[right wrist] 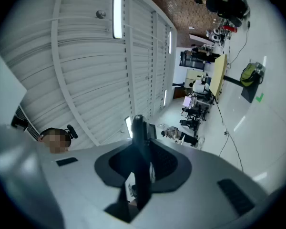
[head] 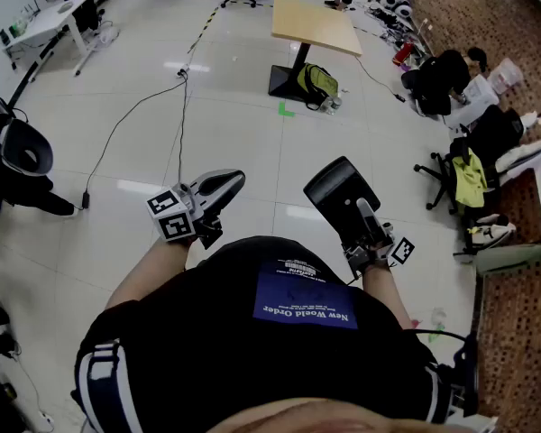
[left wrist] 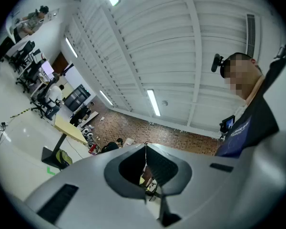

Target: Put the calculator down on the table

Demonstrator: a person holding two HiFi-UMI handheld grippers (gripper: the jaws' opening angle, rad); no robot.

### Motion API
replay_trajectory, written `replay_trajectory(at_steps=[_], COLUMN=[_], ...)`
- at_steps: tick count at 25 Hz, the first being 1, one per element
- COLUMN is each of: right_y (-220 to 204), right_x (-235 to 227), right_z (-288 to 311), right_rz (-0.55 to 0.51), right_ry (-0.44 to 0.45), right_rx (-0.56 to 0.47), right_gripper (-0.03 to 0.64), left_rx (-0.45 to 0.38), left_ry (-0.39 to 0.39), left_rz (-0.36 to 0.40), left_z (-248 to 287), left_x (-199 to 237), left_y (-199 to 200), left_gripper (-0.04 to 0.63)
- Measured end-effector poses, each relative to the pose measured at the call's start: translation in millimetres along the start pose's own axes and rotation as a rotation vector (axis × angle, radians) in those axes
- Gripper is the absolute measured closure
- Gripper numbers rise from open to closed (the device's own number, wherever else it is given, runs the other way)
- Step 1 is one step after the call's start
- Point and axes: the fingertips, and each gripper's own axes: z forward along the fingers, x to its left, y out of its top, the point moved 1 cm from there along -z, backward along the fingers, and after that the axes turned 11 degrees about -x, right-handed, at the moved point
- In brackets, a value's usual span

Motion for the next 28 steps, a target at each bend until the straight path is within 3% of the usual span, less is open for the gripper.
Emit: replay_trajectory(at_steps=[7,13,17,24,28], right_y=[-10.0,21.6,63.1,172.4,228.7], right_x=[-20.5,-55.2,-95.1,-139.7,-165.9], right_z=[37.5,43.5,55.3,105.7,126.6], right_rz=[-0.009,0.019,0.053,0.083,0.086], right_ry=[0.001,-0.011,0.02,0.082,0.113], right_rx=[0.025,0.02,0.03,0.121,0.147], right_gripper=[0.56,0.56,0.56,0.56,0.56], left_rx=[-0.003,0.013,0.025,0.007,-0.019], left_ry=[0.009,0.03,0.048,0.107,0.119], left_rz=[-0.01,-0.012,0.028,0.088,0.076], left_z=[-7.2,24.4,66.6,177.9,240.0], left_x=[40.3,67.7,90.4,117.1,141.1], left_y=[13.7,0.1,-7.8,-6.3,-13.2], left_gripper=[0.584,0.584,0.584,0.584,0.584])
